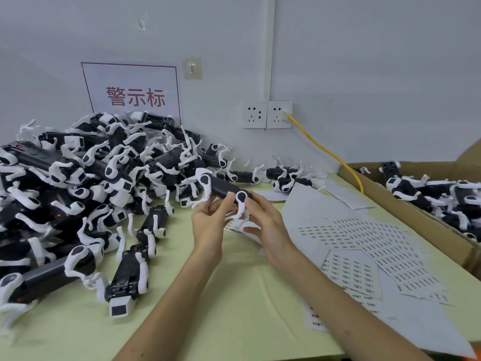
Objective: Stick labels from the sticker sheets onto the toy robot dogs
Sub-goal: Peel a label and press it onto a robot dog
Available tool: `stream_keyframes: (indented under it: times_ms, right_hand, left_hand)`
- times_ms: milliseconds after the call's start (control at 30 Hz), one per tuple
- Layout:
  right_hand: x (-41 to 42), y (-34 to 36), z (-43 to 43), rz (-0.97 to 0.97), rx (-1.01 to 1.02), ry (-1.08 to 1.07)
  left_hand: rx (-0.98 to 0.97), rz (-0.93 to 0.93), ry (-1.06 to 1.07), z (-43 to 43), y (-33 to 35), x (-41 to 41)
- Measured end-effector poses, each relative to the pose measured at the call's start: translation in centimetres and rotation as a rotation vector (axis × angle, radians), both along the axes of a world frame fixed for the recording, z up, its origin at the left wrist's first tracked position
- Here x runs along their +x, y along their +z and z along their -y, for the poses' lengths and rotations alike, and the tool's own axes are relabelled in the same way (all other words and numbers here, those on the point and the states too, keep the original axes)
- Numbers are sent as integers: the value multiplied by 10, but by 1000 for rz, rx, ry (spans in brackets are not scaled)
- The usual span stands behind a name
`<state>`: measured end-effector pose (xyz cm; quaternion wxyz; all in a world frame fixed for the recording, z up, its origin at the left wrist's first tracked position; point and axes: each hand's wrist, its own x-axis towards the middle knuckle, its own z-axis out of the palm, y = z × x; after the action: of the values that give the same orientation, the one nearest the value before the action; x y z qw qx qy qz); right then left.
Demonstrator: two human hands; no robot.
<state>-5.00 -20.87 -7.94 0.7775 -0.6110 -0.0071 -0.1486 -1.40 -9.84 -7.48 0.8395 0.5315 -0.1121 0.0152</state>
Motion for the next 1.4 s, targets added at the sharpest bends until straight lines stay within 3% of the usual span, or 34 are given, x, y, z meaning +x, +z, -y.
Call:
stream_keyframes:
  times_ms: [233, 533, 867, 1133, 1400]
  right_hand:
    - [-1, 2, -1, -11, -33, 12]
    - [0, 1, 0, 8, 26, -9]
    - [1, -2, 2, -3, -74, -40]
    - [3, 0, 5, -43, 0, 15]
    - [3, -1, 8, 14, -44, -48]
  left_hand:
    - [26, 31, 154, 4, -3, 2]
    - [13, 6, 26, 1, -3, 5]
    - [83, 20, 67, 1, -9, 11]
    - [55, 76, 52, -3, -7, 12]
    - [85, 7, -96, -4, -7, 10]
